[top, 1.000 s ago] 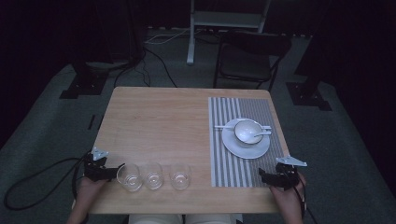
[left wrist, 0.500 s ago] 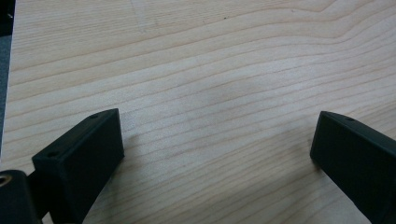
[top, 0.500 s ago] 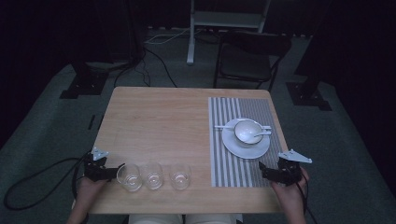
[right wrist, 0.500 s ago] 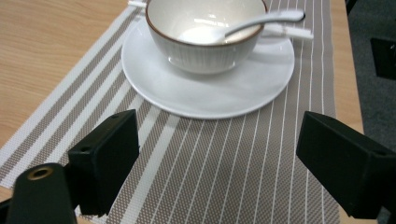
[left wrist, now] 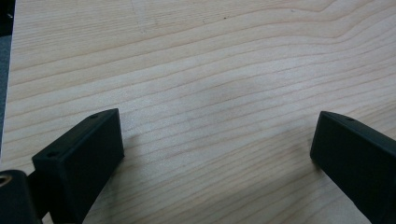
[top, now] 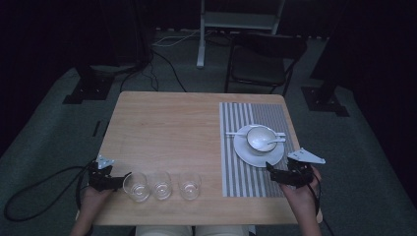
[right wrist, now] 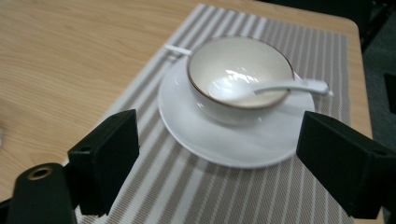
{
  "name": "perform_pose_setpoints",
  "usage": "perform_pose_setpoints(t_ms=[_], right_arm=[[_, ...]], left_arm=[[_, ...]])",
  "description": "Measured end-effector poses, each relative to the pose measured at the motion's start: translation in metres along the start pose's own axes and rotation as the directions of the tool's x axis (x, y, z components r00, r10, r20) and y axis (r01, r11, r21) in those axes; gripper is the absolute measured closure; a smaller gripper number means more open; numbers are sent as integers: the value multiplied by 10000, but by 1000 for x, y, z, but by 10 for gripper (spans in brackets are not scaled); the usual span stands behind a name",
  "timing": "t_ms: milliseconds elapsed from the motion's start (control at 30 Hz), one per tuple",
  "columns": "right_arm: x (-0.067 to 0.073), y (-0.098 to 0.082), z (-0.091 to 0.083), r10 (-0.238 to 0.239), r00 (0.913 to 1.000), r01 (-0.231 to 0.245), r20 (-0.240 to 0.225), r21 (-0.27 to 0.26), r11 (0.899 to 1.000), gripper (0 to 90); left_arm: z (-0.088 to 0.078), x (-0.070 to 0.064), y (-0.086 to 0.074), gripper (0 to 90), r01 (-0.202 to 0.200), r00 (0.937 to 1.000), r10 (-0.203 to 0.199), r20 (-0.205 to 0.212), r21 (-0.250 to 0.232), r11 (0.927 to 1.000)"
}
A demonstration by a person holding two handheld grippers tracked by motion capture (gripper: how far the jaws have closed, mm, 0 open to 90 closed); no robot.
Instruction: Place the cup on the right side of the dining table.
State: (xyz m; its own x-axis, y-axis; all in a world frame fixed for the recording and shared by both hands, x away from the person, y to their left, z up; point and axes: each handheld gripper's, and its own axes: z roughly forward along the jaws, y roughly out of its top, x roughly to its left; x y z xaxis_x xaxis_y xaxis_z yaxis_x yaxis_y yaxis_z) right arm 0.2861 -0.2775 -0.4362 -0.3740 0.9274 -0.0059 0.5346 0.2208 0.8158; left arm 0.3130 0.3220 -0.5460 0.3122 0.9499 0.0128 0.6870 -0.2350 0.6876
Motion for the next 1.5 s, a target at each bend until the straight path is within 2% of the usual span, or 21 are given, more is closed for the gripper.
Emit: perform_pose_setpoints(t_ms=[233,467,667,967,1300,1367,1500], right_arm=[[17,16,1,-401,9982,386,-456,-329,9987,128],[35,28,3,-743,9925,690,-968,-573,9960,128],[50,37,8,-1092,9840,992,-1411,-759,9922,128],[75,44,18,-1540,9655,1390,-2101,-843,9867,138],[105,48,34,-1888,9299,1745,-3156,-731,9819,137],[111,47,39,-1919,9175,1793,-3484,-683,9814,137],[125,46,47,-1922,8984,1876,-3949,-507,9809,137]], left_arm=[[0,0,0,31,-11,10000,11,8,4,10000],[0,0,0,31,-10,10000,10,9,3,10000],[0,0,0,31,-11,10000,11,7,-2,10000],[0,0,0,31,-23,10000,23,8,-1,10000],[0,0,0,31,-28,10000,28,14,-1,10000],[0,0,0,31,-28,10000,28,13,-1,10000],[0,0,0,31,-32,10000,32,18,-2,10000]])
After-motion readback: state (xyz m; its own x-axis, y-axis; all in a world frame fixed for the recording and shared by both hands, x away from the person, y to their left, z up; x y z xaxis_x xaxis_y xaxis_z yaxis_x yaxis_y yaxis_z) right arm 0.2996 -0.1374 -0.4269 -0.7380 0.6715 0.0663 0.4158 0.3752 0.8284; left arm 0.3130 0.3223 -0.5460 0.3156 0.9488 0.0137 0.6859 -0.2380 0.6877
